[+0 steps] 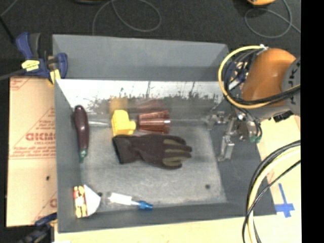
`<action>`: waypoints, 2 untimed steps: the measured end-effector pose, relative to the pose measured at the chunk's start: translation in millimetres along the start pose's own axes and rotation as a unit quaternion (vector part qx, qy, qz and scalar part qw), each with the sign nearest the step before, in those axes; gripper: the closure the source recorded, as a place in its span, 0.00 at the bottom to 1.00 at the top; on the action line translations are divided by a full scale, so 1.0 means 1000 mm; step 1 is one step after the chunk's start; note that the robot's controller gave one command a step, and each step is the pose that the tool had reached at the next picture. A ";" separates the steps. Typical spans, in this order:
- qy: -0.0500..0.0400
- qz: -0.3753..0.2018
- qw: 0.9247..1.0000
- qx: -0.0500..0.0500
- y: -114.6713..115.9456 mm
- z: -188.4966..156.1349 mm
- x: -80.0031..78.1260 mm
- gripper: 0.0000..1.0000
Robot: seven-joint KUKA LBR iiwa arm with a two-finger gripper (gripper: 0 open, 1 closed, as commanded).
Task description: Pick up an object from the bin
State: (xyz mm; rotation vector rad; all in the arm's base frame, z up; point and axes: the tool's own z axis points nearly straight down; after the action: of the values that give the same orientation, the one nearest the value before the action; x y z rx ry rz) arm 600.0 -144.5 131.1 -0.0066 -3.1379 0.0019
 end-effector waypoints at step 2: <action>-0.004 0.036 0.999 0.000 0.048 0.017 0.028 0.00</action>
Offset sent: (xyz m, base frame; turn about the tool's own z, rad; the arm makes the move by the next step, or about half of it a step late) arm -0.0468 0.0799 -0.0310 0.1086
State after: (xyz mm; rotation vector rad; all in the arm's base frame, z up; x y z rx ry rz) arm 571.7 -96.7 114.5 -0.1190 -3.1431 0.0028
